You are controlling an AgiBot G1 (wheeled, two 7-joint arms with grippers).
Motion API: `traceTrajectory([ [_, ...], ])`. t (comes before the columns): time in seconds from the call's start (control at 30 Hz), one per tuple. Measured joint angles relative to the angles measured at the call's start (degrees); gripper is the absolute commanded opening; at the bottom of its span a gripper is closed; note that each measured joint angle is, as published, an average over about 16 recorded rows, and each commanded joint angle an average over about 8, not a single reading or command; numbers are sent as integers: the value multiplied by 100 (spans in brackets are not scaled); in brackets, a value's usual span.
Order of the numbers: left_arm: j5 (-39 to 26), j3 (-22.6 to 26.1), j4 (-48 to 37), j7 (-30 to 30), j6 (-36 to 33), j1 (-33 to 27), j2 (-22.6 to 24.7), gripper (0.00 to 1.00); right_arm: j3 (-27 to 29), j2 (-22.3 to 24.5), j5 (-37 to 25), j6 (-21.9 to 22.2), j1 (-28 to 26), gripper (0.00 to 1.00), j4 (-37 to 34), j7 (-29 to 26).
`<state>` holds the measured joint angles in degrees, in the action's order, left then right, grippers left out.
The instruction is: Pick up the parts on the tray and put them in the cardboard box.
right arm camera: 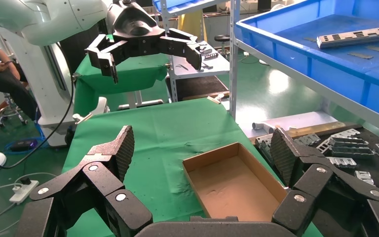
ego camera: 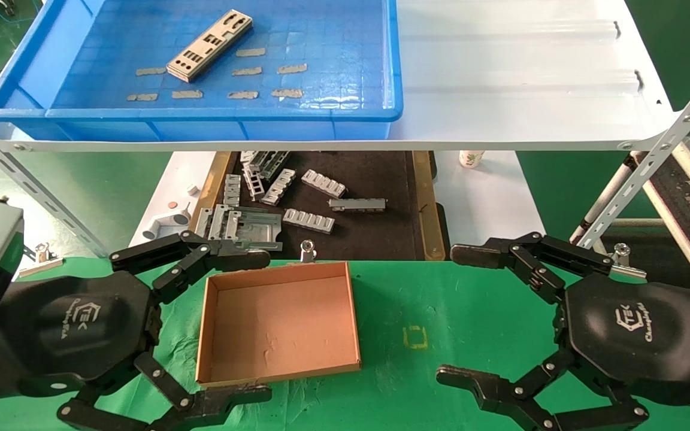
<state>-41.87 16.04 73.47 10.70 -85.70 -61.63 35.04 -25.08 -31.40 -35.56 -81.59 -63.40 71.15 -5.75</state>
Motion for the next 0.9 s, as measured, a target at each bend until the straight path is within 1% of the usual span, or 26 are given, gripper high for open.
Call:
traceTrajectory([
  [0.33,0,0,0,0,0,0,0,100,0,0,0,0,0,100,0,0],
  [0.37,0,0,0,0,0,0,0,100,0,0,0,0,0,97,0,0],
  [0.4,0,0,1,0,0,0,0,100,0,0,0,0,0,90,0,0],
  [0.43,0,0,1,0,0,0,0,100,0,0,0,0,0,82,0,0],
  [0.6,-12,-8,-23,-3,44,-18,11,100,0,0,0,0,0,19,0,0],
  [0.63,-20,-11,-38,-4,69,-32,20,100,0,0,0,0,0,10,0,0],
  [0.67,-31,-14,-59,-3,104,-53,34,100,0,0,0,0,0,4,0,0],
  [0.7,-44,-17,-86,-1,144,-80,52,100,0,0,0,0,0,0,0,0],
  [0.9,-230,-4,-406,35,533,-392,251,100,0,0,0,0,0,0,0,0],
])
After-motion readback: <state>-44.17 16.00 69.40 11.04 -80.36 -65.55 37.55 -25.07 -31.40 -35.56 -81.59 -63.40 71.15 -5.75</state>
